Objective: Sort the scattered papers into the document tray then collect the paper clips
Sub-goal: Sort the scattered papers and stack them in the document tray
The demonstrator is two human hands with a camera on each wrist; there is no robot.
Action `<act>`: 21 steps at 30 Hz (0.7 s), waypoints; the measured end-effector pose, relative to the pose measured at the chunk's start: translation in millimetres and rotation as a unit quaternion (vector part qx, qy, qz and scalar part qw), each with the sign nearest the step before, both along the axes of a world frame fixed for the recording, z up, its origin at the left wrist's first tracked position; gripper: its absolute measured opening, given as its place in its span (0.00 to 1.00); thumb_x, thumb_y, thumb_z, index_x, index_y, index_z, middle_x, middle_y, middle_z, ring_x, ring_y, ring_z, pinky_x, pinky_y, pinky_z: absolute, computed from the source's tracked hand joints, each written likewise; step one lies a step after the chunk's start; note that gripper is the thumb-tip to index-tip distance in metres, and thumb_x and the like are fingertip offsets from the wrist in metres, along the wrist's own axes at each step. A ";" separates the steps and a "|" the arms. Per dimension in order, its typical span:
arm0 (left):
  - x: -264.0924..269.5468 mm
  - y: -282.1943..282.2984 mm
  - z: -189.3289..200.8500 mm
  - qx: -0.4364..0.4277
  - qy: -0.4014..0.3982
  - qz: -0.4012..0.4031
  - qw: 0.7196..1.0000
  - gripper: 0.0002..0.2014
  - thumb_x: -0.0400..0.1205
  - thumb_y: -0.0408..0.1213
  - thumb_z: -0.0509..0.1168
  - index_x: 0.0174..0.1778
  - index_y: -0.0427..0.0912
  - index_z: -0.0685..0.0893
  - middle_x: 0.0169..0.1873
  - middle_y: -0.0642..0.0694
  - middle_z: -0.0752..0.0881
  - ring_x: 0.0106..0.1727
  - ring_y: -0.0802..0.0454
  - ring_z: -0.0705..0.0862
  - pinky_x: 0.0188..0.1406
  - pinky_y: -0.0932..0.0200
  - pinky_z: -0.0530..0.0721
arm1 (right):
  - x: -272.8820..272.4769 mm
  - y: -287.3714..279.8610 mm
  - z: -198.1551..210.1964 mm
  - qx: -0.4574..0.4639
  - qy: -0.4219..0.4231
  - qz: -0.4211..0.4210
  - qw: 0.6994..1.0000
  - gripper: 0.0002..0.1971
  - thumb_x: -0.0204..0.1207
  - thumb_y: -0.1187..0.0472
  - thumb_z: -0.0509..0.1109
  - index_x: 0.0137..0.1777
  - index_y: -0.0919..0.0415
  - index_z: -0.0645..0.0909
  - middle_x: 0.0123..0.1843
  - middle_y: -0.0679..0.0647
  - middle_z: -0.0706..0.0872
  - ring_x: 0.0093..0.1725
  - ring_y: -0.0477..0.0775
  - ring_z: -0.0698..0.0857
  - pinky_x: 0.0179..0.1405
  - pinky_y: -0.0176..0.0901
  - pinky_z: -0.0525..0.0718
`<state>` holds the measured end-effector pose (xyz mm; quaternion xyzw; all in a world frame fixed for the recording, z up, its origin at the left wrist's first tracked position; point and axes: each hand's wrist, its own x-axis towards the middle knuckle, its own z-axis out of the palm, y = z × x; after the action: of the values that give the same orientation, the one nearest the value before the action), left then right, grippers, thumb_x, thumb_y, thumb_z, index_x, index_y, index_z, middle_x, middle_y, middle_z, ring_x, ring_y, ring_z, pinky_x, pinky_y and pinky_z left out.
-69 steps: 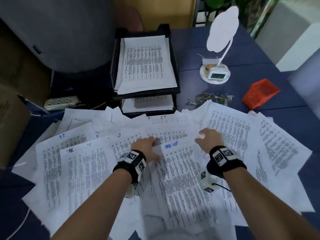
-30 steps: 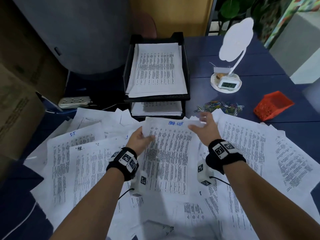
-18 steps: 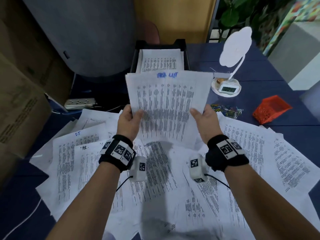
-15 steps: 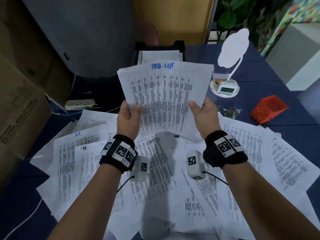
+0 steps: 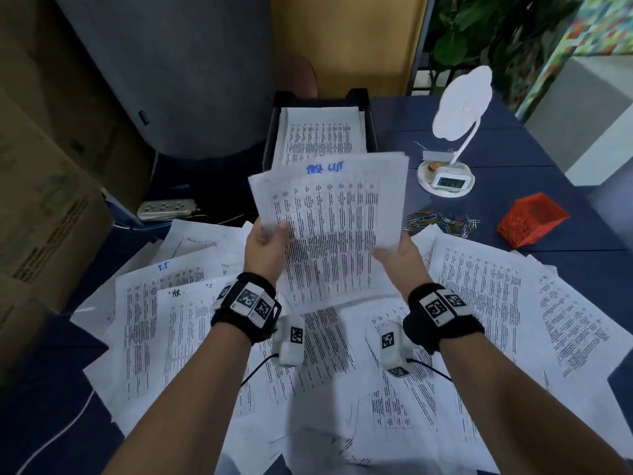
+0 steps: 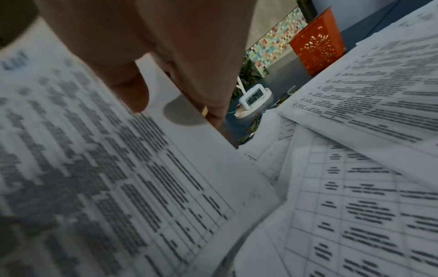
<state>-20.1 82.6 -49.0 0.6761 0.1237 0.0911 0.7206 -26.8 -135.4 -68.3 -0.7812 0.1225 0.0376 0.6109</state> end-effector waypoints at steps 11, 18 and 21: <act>-11.9 33.2 -67.0 0.209 0.316 -0.067 0.923 0.33 0.86 0.45 0.57 0.83 0.38 0.52 0.78 0.37 0.67 0.75 0.36 0.70 0.74 0.42 0.71 | -22.3 -0.3 -44.2 -0.157 0.208 0.199 0.945 0.19 0.79 0.65 0.65 0.70 0.66 0.76 0.65 0.61 0.83 0.64 0.62 0.81 0.69 0.51 0.76; -10.8 31.1 -76.4 0.191 0.309 -0.093 0.927 0.19 0.84 0.41 0.59 0.69 0.40 0.68 0.46 0.40 0.78 0.34 0.49 0.77 0.34 0.58 0.76 | -16.7 -4.6 -54.6 -0.112 0.242 0.147 0.953 0.20 0.80 0.67 0.65 0.72 0.67 0.74 0.69 0.62 0.81 0.67 0.62 0.79 0.70 0.51 0.73; -6.4 29.1 -69.9 0.193 0.311 -0.114 0.923 0.24 0.84 0.43 0.60 0.74 0.42 0.65 0.51 0.40 0.80 0.38 0.48 0.80 0.36 0.59 0.80 | -1.6 -1.6 -47.4 -0.052 0.241 0.081 0.966 0.20 0.81 0.70 0.63 0.73 0.71 0.72 0.69 0.62 0.79 0.70 0.63 0.76 0.65 0.47 0.70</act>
<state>-26.5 111.7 -118.9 0.8060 0.2438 -0.1846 0.5068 -28.4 -137.0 -115.7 -0.7869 0.2043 0.2677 0.5170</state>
